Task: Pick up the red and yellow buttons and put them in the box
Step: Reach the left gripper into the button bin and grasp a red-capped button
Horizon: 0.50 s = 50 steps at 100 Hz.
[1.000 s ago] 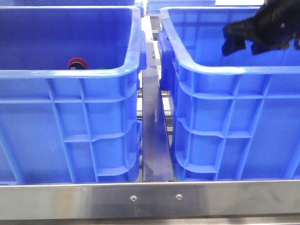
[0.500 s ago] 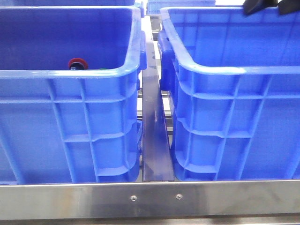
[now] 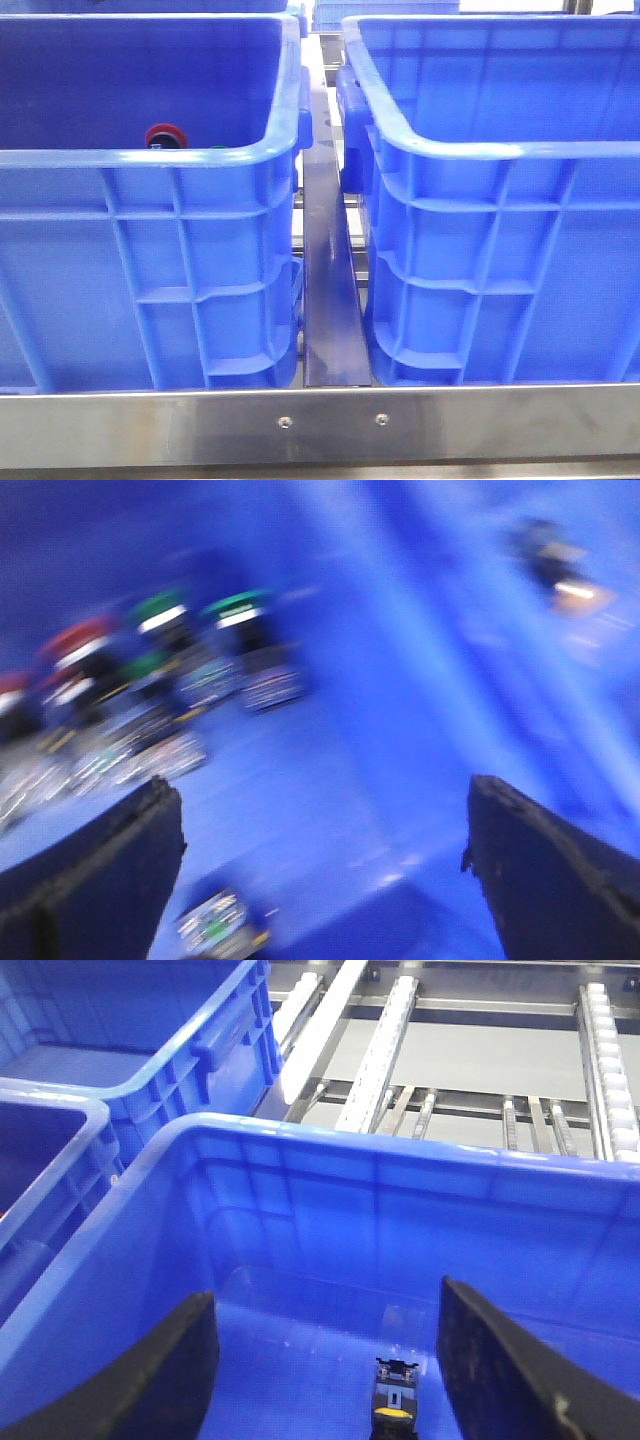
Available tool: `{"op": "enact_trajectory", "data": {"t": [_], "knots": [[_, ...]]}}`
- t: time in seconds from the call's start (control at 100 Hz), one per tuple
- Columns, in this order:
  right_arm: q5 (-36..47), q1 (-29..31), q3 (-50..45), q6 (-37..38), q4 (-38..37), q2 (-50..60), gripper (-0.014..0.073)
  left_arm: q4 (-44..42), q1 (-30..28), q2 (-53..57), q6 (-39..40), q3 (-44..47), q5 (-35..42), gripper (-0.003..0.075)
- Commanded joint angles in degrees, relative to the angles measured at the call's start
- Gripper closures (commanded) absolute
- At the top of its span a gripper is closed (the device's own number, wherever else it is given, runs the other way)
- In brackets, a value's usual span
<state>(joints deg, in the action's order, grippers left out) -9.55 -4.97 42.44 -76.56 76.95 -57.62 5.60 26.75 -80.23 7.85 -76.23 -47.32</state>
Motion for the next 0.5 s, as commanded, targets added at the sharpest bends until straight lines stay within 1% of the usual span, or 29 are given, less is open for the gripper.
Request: {"op": "enact_trajectory", "data": {"t": [0.0, 0.23, 0.38, 0.49], "knots": [[-0.08, 0.13, 1.37, -0.29, 1.25, 1.13, 0.0106, -0.35, -1.34, -0.63, 4.72, -1.81, 1.49, 0.0172], [-0.07, 0.13, 1.37, -0.29, 2.61, 1.13, 0.0106, -0.35, -4.02, -8.07, 8.04, -1.81, 4.39, 0.0173], [-0.07, 0.13, 1.37, -0.29, 2.68, 1.13, 0.0106, -0.80, -6.21, -11.86, 8.16, -1.81, 7.95, 0.0173], [-0.07, 0.13, 1.37, -0.29, 2.68, 1.13, 0.0106, -0.93, -6.68, -14.36, 8.04, -1.81, 10.68, 0.0172]]}}
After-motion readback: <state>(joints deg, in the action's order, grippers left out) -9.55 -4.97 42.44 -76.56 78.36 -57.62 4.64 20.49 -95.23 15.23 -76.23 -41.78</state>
